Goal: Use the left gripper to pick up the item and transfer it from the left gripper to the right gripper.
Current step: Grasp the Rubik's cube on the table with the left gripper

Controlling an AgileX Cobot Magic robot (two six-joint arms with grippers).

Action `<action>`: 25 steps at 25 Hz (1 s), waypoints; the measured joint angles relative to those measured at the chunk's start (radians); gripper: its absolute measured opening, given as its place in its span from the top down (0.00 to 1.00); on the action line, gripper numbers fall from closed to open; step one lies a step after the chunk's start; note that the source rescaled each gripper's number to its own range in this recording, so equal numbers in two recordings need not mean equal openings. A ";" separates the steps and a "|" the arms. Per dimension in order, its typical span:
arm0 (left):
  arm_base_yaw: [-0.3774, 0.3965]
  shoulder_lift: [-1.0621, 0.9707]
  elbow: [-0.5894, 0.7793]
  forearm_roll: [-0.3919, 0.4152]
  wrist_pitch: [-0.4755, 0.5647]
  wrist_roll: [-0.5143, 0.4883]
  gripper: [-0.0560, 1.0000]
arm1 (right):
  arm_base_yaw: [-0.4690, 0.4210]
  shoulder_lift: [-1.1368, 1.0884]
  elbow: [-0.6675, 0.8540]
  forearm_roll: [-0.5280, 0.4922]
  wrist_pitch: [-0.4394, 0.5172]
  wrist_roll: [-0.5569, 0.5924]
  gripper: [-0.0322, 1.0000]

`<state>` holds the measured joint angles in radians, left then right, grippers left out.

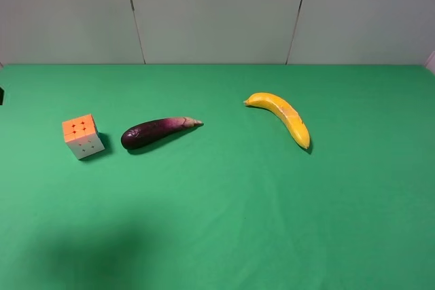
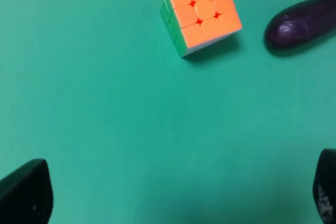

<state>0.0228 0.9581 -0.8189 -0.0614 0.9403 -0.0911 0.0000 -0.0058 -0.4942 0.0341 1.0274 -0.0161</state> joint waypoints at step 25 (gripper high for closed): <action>-0.033 0.554 -0.026 -0.019 -0.318 -0.204 0.00 | 0.000 0.000 0.000 0.000 0.000 0.000 0.00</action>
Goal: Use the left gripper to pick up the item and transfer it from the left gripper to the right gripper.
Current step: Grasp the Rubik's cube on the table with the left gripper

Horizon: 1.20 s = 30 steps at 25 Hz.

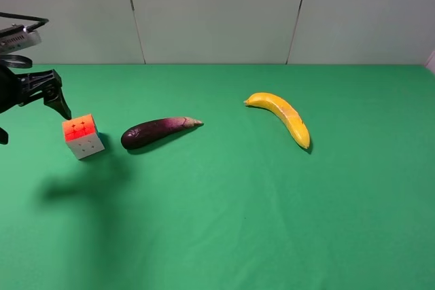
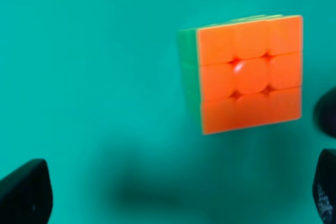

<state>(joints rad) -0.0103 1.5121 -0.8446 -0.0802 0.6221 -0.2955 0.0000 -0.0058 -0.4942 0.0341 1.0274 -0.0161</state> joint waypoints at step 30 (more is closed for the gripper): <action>-0.172 0.311 -0.157 0.178 -0.085 -0.342 0.00 | 0.000 0.000 0.000 0.000 0.000 0.000 0.00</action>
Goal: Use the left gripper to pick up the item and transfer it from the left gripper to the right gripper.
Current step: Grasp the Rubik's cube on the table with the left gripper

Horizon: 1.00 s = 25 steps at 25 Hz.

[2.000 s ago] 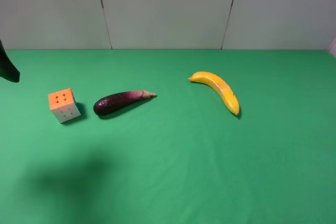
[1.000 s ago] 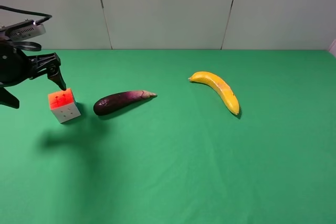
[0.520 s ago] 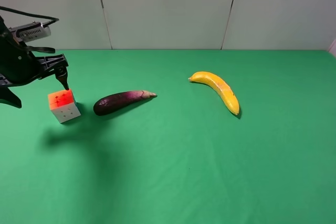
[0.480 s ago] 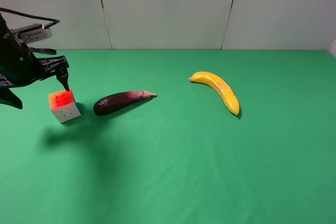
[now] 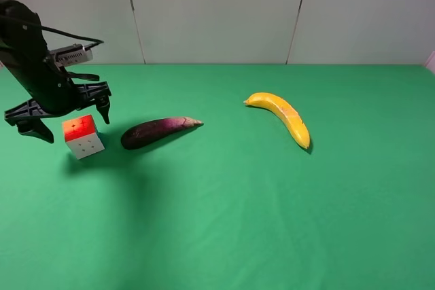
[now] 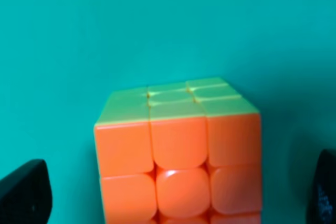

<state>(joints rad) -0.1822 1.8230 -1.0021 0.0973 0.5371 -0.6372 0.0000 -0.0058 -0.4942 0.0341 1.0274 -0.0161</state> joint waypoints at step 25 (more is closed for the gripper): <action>0.000 0.102 -0.002 -0.009 -0.059 0.000 0.91 | 0.000 0.000 0.000 0.000 0.000 0.000 0.00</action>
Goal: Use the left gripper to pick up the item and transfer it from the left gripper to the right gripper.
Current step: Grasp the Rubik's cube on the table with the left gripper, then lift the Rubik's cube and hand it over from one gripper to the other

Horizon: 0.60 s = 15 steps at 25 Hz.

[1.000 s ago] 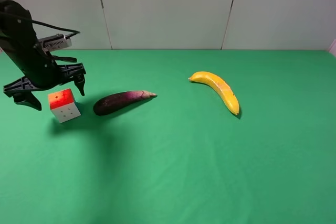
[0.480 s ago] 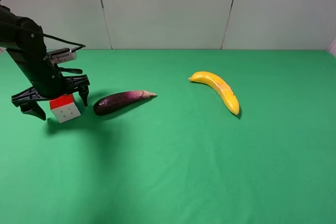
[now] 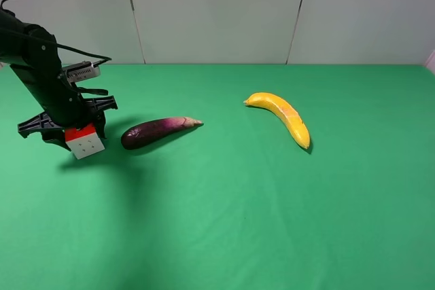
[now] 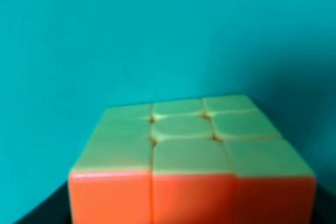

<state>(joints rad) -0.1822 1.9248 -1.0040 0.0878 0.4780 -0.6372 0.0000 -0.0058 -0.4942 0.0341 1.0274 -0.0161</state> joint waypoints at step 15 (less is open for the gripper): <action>0.000 -0.027 0.000 0.000 0.024 0.000 0.95 | 0.000 0.000 0.000 0.000 0.000 0.000 0.00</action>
<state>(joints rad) -0.1822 1.8983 -1.0040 0.0878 0.5019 -0.6372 0.0000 -0.0058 -0.4942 0.0341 1.0274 -0.0161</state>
